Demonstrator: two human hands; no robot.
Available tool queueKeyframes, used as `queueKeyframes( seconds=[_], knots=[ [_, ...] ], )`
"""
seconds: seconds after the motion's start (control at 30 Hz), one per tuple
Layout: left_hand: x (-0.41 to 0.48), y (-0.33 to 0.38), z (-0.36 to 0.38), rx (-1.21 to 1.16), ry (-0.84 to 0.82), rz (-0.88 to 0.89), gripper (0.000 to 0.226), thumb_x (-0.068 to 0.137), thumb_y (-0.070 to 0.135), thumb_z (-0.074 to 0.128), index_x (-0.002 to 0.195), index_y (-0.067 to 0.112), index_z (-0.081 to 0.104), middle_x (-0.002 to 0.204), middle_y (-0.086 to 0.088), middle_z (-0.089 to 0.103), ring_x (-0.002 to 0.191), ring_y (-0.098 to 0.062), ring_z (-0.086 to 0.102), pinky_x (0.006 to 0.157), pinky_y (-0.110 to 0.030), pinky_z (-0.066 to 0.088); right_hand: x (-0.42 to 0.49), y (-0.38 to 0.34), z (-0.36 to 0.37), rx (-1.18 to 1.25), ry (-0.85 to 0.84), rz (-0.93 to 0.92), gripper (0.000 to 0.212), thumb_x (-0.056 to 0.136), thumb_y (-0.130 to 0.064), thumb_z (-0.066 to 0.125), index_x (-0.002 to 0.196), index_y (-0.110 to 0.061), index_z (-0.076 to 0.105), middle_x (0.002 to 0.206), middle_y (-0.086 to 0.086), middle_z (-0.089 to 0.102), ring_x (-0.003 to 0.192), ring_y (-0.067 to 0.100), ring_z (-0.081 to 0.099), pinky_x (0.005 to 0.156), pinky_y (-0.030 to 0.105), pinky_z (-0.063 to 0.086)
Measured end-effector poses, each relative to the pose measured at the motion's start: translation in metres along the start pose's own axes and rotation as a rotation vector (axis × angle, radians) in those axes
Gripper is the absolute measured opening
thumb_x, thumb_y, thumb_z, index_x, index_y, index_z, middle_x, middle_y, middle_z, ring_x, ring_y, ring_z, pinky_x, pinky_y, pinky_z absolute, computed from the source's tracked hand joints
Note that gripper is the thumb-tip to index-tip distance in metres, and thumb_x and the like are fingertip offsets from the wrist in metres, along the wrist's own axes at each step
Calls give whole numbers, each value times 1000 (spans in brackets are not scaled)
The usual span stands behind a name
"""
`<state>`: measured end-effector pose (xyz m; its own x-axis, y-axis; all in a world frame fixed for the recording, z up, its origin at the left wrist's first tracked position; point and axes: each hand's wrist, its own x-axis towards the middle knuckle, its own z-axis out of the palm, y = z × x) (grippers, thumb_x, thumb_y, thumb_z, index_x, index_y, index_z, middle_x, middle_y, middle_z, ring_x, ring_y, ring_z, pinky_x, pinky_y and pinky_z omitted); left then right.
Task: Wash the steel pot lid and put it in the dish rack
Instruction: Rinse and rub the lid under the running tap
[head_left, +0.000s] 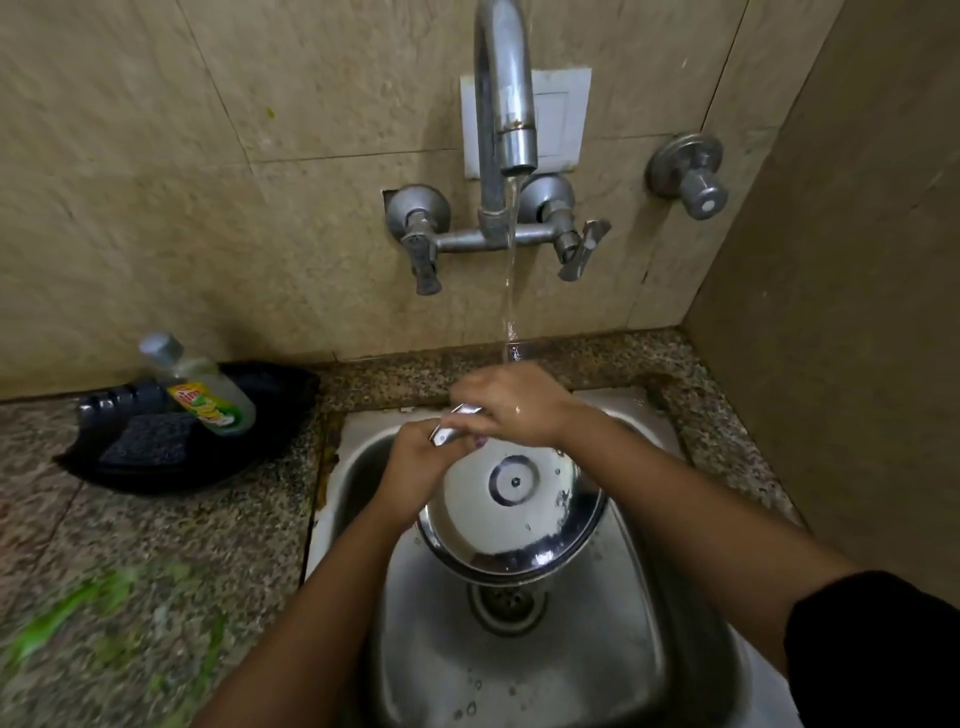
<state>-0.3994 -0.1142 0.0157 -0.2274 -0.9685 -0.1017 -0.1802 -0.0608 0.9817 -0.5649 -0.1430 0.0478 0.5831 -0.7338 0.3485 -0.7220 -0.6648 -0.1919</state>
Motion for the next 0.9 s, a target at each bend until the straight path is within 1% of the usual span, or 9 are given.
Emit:
queueKeyframes(
  seconds=[0.07,0.13,0.23,0.3,0.43,0.57,0.63,0.73,0.9],
  knots=[
    [-3,-4,-3,-51,43,-25,19,78,14,75,96,8,76,93,-11,77,90,-25,72,85,-43,55,-3,13,-1,127,-8,120,32,89,-50,54,73,-22,58,68,-7,53,62,14,51,55,30,38],
    [-8,-9,-10,-133,107,-50,16,80,15,73,95,9,76,91,-11,77,88,-29,73,81,-42,57,-17,30,-2,444,83,393,38,83,-58,57,62,-27,51,60,-11,48,59,10,48,61,34,42],
    [-8,-6,-14,-215,82,-127,10,82,9,70,91,10,75,87,-9,77,82,-25,73,75,-35,57,-30,41,6,722,185,574,50,76,-62,60,62,-14,54,59,0,52,60,13,51,64,36,43],
    [2,3,-17,-122,-77,-134,19,80,7,72,99,8,74,93,-10,77,85,-22,73,79,-34,58,-25,32,3,654,62,529,52,78,-63,57,66,-12,58,63,7,57,62,15,55,65,38,46],
    [19,24,-14,172,-297,21,25,77,3,74,103,1,73,95,-12,75,86,-10,70,78,-19,54,-4,12,-3,193,-156,297,48,86,-63,47,61,-22,47,60,-1,53,60,18,52,59,36,41],
    [16,21,-11,146,-244,57,18,78,6,75,96,8,75,80,4,76,77,-5,69,72,-18,52,-10,19,-4,110,-95,336,57,81,-73,44,56,-22,45,54,-3,52,55,15,52,55,30,36],
    [11,15,-12,67,-171,-7,16,78,9,75,94,12,75,80,2,77,74,-9,72,67,-20,53,-21,33,-6,336,-99,446,56,81,-68,52,54,-18,50,52,-6,49,50,11,46,54,29,35],
    [9,10,-12,5,-94,-7,13,78,9,75,87,18,75,77,4,77,73,-11,72,65,-21,54,-27,41,-6,634,-80,550,64,78,-65,60,60,-3,53,55,9,46,50,16,44,54,32,36],
    [11,17,-2,50,-128,71,19,76,9,77,95,12,77,92,-4,77,87,-14,70,80,-29,54,6,14,-19,230,-228,321,60,79,-71,50,59,-15,51,55,0,51,52,11,49,56,34,41]
  ],
)
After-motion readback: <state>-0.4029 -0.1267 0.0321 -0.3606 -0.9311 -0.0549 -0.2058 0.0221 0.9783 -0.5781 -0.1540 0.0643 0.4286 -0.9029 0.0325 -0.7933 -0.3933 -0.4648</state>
